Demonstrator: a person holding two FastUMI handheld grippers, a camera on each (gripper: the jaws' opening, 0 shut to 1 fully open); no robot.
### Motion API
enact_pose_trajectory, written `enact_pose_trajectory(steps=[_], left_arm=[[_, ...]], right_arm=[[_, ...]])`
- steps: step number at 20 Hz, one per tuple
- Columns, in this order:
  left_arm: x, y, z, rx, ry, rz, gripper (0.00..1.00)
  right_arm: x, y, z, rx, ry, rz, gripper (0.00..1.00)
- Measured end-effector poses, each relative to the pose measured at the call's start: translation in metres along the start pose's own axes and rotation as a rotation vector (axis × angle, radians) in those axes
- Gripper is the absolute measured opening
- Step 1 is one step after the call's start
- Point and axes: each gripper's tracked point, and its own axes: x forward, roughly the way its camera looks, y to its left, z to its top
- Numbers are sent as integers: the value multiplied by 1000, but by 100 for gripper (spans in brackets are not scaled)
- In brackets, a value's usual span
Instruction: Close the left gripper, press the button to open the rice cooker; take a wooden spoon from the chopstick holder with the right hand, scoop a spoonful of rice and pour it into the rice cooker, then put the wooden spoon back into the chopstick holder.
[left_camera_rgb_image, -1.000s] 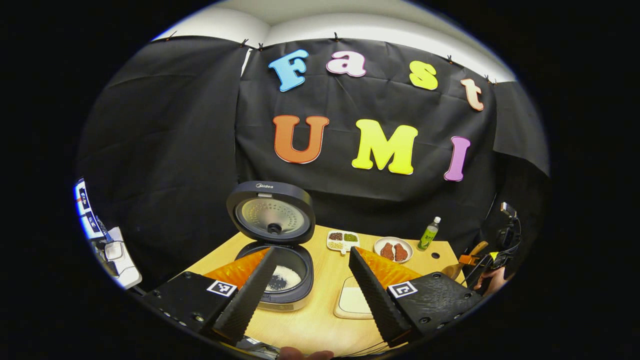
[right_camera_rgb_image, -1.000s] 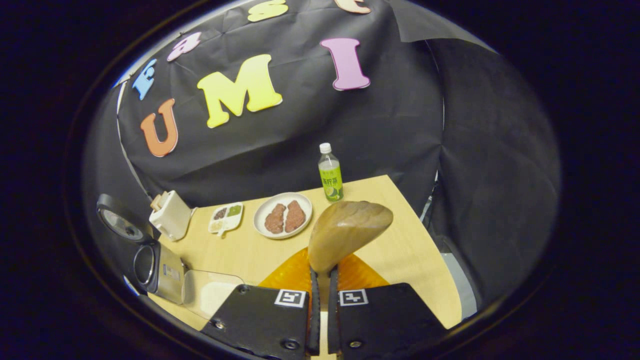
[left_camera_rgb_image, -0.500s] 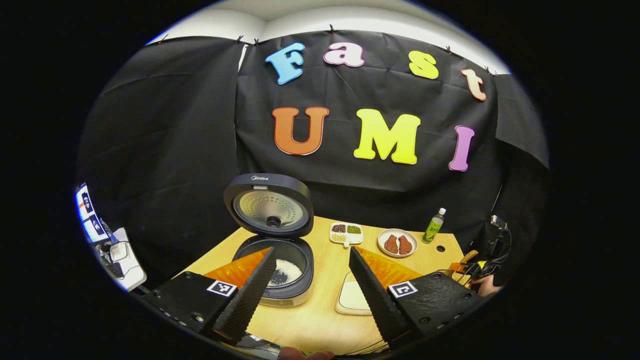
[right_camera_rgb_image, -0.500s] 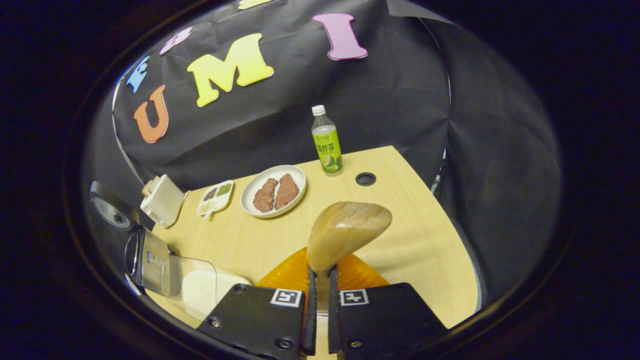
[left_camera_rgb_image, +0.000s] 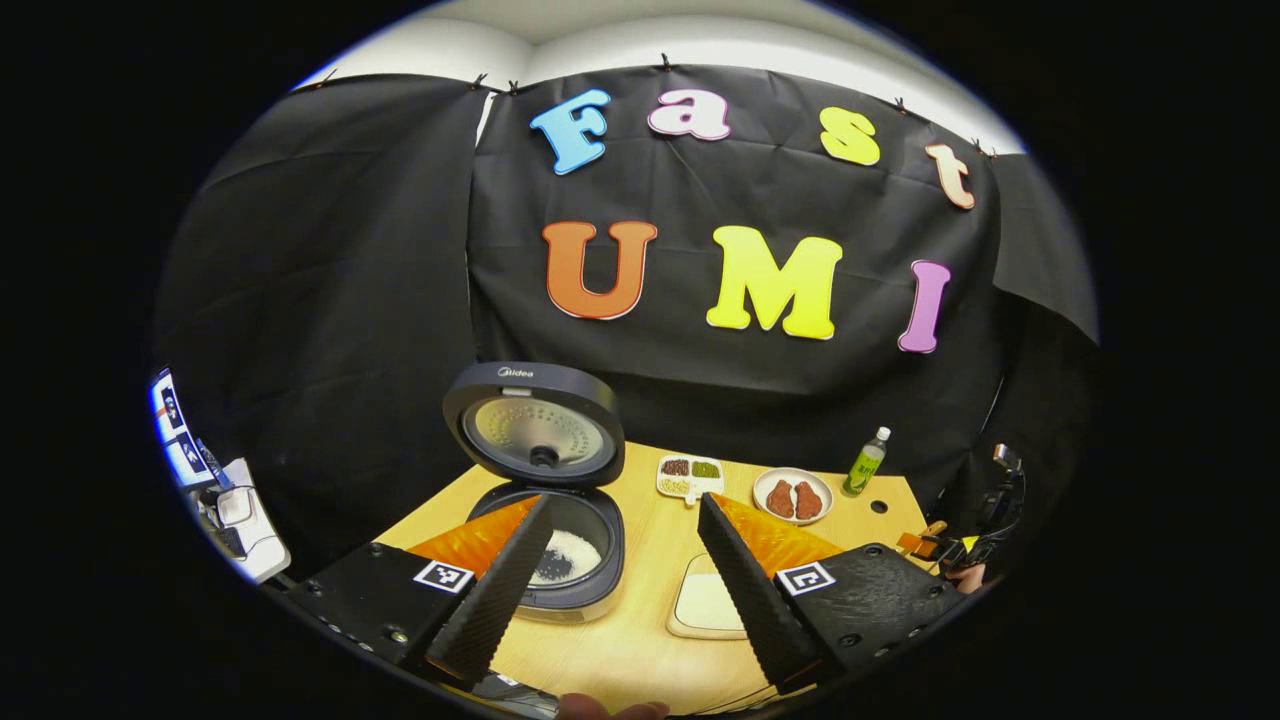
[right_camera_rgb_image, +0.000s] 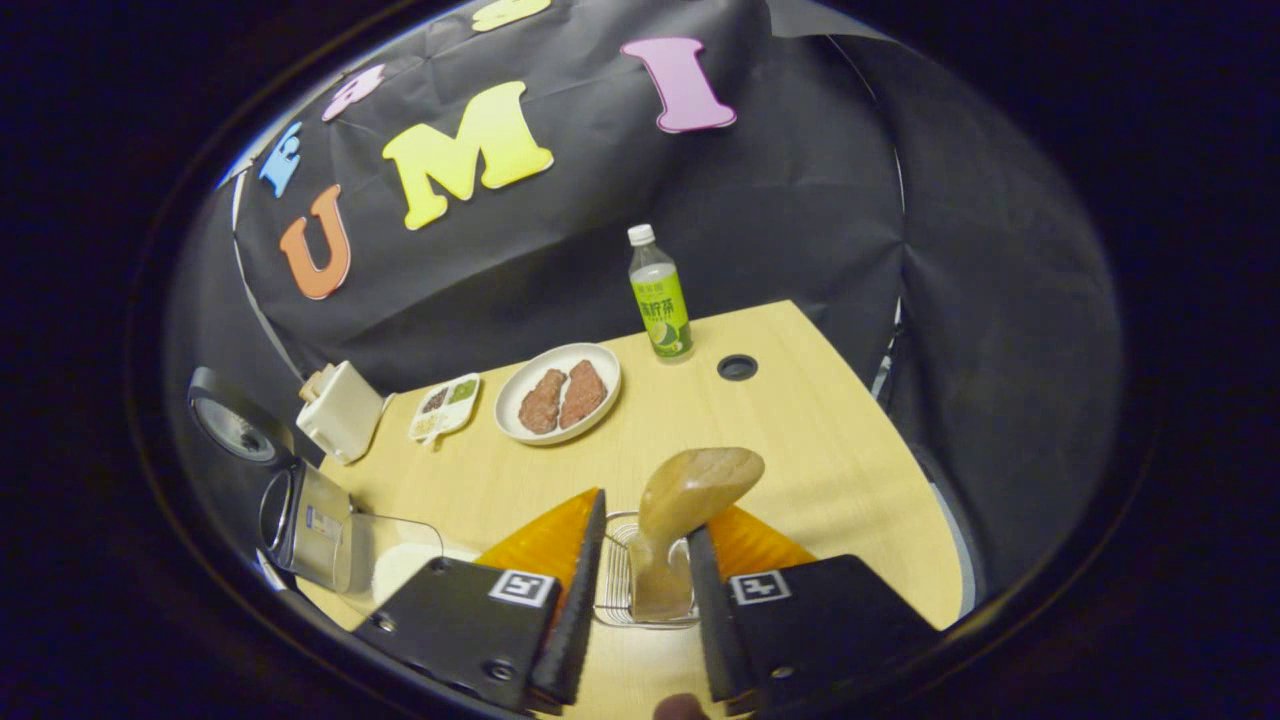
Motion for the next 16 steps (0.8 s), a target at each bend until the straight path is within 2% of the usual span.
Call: enact_pose_trajectory(steps=[1,3,6,9,14,16], left_arm=[[3,7,6,14,-19,9,95],[4,19,23,30,-63,16,95],[6,33,52,21,-124,8,95],[11,46,80,6,-170,-2,95],[39,62,131,10,-215,-13,94],[60,68,139,-20,-183,-36,94]], right_arm=[[-4,-1,4,-4,-13,-8,67],[-19,-5,19,-10,-50,-33,78],[-46,-9,42,-22,-120,-76,80],[-75,-8,68,-35,-189,-101,96],[-136,8,105,-72,-315,-110,95],[-157,17,112,-97,-355,-111,95]])
